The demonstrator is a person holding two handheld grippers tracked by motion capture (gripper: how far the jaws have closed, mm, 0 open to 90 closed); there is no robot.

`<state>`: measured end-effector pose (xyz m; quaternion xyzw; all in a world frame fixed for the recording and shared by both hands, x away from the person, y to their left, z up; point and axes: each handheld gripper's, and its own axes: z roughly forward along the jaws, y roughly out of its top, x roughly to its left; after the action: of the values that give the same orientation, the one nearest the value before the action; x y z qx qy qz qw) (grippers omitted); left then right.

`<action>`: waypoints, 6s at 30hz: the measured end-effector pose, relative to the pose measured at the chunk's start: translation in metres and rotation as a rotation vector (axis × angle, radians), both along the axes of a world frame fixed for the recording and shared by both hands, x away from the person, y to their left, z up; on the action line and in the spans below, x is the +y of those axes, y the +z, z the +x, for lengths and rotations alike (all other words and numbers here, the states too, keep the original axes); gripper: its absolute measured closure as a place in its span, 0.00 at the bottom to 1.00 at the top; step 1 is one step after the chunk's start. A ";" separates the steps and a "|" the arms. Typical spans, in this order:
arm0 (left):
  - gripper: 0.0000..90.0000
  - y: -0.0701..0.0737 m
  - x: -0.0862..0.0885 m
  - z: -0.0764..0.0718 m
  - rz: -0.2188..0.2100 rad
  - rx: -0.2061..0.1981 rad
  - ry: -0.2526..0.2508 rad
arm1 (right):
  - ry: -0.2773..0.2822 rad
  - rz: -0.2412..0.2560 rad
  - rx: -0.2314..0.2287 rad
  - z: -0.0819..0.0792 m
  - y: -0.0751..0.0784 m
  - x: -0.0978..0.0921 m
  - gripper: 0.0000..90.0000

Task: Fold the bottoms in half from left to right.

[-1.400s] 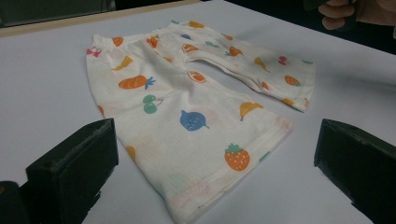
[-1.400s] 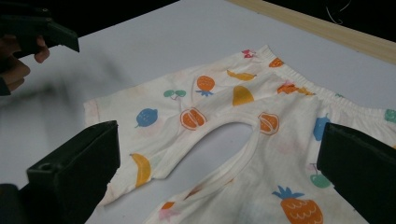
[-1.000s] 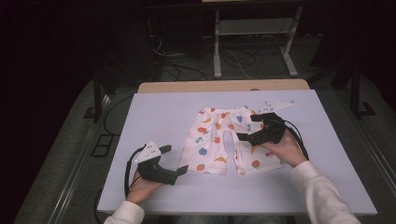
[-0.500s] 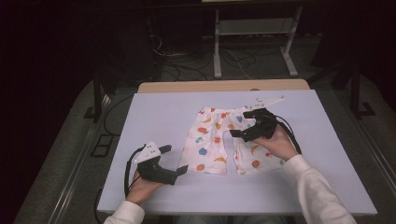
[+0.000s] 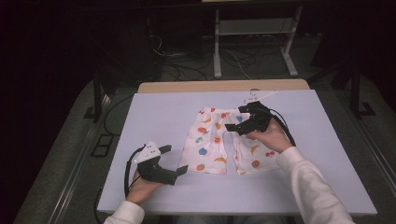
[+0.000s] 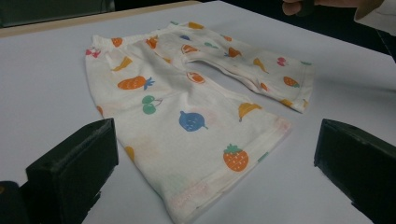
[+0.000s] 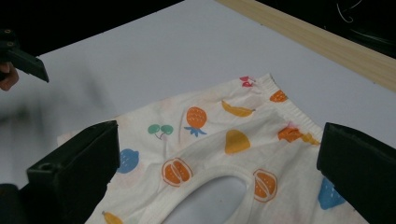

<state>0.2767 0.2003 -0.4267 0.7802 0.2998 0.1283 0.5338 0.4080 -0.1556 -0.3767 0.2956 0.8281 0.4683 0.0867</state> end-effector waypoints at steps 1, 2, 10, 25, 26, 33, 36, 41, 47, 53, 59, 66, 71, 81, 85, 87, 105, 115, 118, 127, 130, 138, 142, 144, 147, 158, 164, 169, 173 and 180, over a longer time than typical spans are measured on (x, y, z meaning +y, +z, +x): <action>0.00 0.000 0.000 0.000 0.000 0.000 0.000 | 0.000 0.002 -0.002 0.001 0.000 0.001 0.00; 0.00 0.000 0.000 0.000 0.000 0.000 0.001 | 0.000 0.004 -0.001 0.002 0.001 0.002 0.00; 0.00 0.000 0.000 0.000 -0.001 0.000 -0.001 | 0.002 -0.008 0.007 0.012 0.000 0.010 0.00; 0.00 0.000 0.000 0.000 0.000 0.001 -0.002 | -0.019 -0.020 0.025 0.032 -0.002 0.014 0.00; 0.00 0.000 0.000 0.000 -0.001 0.001 -0.002 | -0.020 -0.020 0.023 0.034 -0.003 0.014 0.00; 0.00 0.000 0.000 0.000 -0.001 0.000 -0.003 | -0.027 -0.036 0.042 0.046 -0.004 0.018 0.00; 0.00 0.000 0.000 0.000 -0.001 0.002 -0.001 | -0.025 -0.034 0.043 0.051 -0.004 0.021 0.00; 0.00 0.000 0.000 0.000 -0.004 0.003 -0.001 | -0.016 -0.041 0.040 0.059 -0.003 0.029 0.00; 0.00 0.000 0.000 0.000 -0.008 0.002 -0.002 | -0.010 -0.049 0.040 0.066 0.000 0.037 0.00; 0.00 0.000 0.000 0.000 -0.010 0.002 -0.002 | -0.004 -0.054 0.033 0.073 0.005 0.045 0.00; 0.00 0.000 0.000 0.000 -0.013 0.004 -0.004 | -0.005 -0.054 0.031 0.078 0.008 0.052 0.00; 0.00 0.000 0.001 0.000 -0.012 0.002 -0.004 | -0.007 -0.058 0.032 0.087 0.009 0.059 0.00; 0.00 0.000 0.000 0.000 -0.016 0.001 -0.005 | -0.009 -0.061 0.037 0.095 0.009 0.065 0.00; 0.00 0.001 0.001 0.000 -0.023 0.001 -0.005 | -0.033 -0.041 0.033 0.111 0.008 0.072 0.00; 0.00 0.001 0.001 0.000 -0.024 0.001 -0.005 | -0.050 -0.022 0.029 0.116 0.005 0.074 0.00; 0.00 0.001 0.001 0.000 -0.025 0.001 -0.005 | -0.055 -0.019 0.038 0.120 0.002 0.076 0.00; 0.00 0.001 0.001 0.000 -0.031 0.000 -0.009 | -0.076 -0.021 0.105 0.136 -0.036 0.101 0.00; 0.00 0.001 0.001 0.000 -0.030 0.000 -0.011 | -0.089 -0.021 0.176 0.141 -0.053 0.104 0.06; 0.00 0.001 0.001 0.000 -0.031 0.000 -0.012 | -0.088 -0.025 0.189 0.141 -0.056 0.104 0.12; 0.00 0.001 0.001 0.000 -0.029 0.001 -0.013 | -0.097 -0.036 0.192 0.142 -0.057 0.103 0.37; 0.00 0.001 0.001 0.000 -0.028 0.000 -0.015 | -0.105 -0.053 0.197 0.142 -0.057 0.103 0.46; 0.00 0.001 0.001 0.000 -0.029 0.002 -0.015 | -0.135 -0.060 0.231 0.142 -0.057 0.099 0.62; 0.00 0.001 0.001 0.000 -0.032 0.001 -0.013 | -0.149 -0.065 0.275 0.145 -0.059 0.097 0.72; 0.00 0.001 0.001 0.000 -0.031 0.001 -0.015 | -0.155 -0.079 0.287 0.145 -0.060 0.097 0.74; 0.00 0.000 0.000 0.001 -0.030 0.002 -0.016 | -0.171 -0.095 0.298 0.145 -0.062 0.098 0.75; 0.00 0.000 0.000 0.000 -0.027 0.003 -0.015 | -0.209 -0.131 0.267 0.142 -0.060 0.106 0.89; 0.00 0.001 0.000 0.000 -0.027 0.002 -0.014 | -0.207 -0.142 0.254 0.139 -0.057 0.106 0.98; 0.00 0.002 0.003 0.001 -0.032 0.002 0.005 | -0.214 -0.125 0.252 0.135 -0.057 0.106 0.98; 0.00 0.004 0.003 0.000 -0.033 0.010 0.023 | -0.220 -0.112 0.255 0.130 -0.057 0.106 0.98; 0.00 0.015 -0.002 0.002 0.040 0.038 0.002 | -0.227 -0.083 0.250 0.123 -0.057 0.103 0.98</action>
<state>0.2786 0.1984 -0.4115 0.7928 0.3078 0.1200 0.5122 0.5309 -0.0527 -0.4334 0.4392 0.8123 0.3807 0.0473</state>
